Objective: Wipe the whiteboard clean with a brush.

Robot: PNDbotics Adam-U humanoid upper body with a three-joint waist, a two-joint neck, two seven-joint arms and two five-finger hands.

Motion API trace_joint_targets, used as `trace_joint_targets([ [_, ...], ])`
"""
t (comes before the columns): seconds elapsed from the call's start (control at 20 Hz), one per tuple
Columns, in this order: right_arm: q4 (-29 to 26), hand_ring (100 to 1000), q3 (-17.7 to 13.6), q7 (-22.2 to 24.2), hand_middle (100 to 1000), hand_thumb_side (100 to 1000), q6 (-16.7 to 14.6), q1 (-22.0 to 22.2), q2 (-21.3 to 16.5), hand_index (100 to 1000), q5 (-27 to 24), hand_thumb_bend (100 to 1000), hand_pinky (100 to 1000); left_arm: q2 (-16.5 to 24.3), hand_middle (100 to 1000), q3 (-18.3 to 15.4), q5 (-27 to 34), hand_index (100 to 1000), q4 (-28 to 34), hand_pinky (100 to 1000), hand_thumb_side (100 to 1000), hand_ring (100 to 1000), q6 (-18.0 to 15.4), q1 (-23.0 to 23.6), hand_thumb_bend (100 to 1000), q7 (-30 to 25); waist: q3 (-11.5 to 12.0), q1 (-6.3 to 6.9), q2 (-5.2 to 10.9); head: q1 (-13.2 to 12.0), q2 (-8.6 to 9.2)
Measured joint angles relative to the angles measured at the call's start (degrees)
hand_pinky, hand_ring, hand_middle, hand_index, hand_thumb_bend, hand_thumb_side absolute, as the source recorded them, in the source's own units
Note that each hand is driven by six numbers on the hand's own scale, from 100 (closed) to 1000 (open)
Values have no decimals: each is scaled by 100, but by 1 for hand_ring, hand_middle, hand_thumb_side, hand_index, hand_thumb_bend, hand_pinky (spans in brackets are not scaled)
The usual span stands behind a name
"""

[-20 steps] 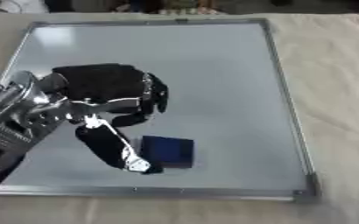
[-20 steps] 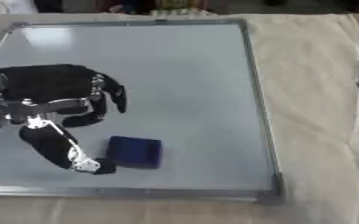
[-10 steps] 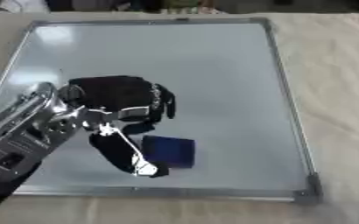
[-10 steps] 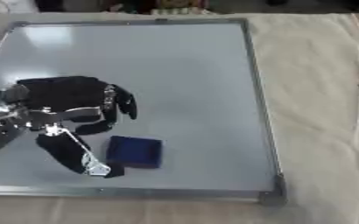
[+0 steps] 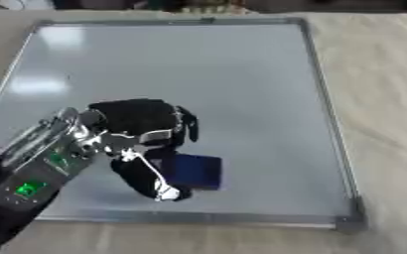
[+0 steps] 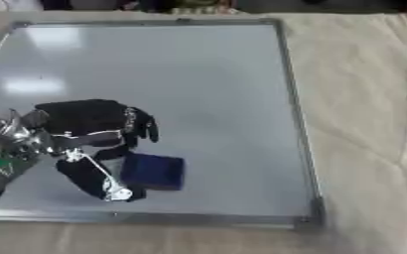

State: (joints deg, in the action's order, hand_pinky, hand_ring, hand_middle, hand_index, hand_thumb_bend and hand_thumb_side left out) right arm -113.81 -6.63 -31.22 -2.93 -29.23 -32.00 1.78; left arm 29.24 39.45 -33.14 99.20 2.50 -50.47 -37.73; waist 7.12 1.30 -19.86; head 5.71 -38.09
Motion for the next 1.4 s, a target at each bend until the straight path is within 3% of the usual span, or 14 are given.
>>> trace_joint_targets([
  [0.6,0,858,0,14,720,1000,4,-7,6,842,-35,100,851,-243,679,68,-172,100,-440,747,387,717,-91,61,391,342,-40,-33,-61,-33,47],
  [0.8,0,858,0,24,720,1000,-7,-7,7,842,-37,100,852,-269,604,79,-193,100,-569,729,380,687,-127,63,400,447,-41,-34,-66,-48,49],
  [1.25,0,858,0,34,719,1000,-12,-29,37,842,-39,100,853,-311,647,123,-210,100,-657,724,364,698,-235,99,449,433,-42,-54,-91,-57,52],
  [1.4,0,858,0,42,717,1000,-5,-29,51,842,-39,100,854,-312,623,125,-279,100,-626,721,354,697,-336,100,468,447,-42,-62,-98,-57,60],
])
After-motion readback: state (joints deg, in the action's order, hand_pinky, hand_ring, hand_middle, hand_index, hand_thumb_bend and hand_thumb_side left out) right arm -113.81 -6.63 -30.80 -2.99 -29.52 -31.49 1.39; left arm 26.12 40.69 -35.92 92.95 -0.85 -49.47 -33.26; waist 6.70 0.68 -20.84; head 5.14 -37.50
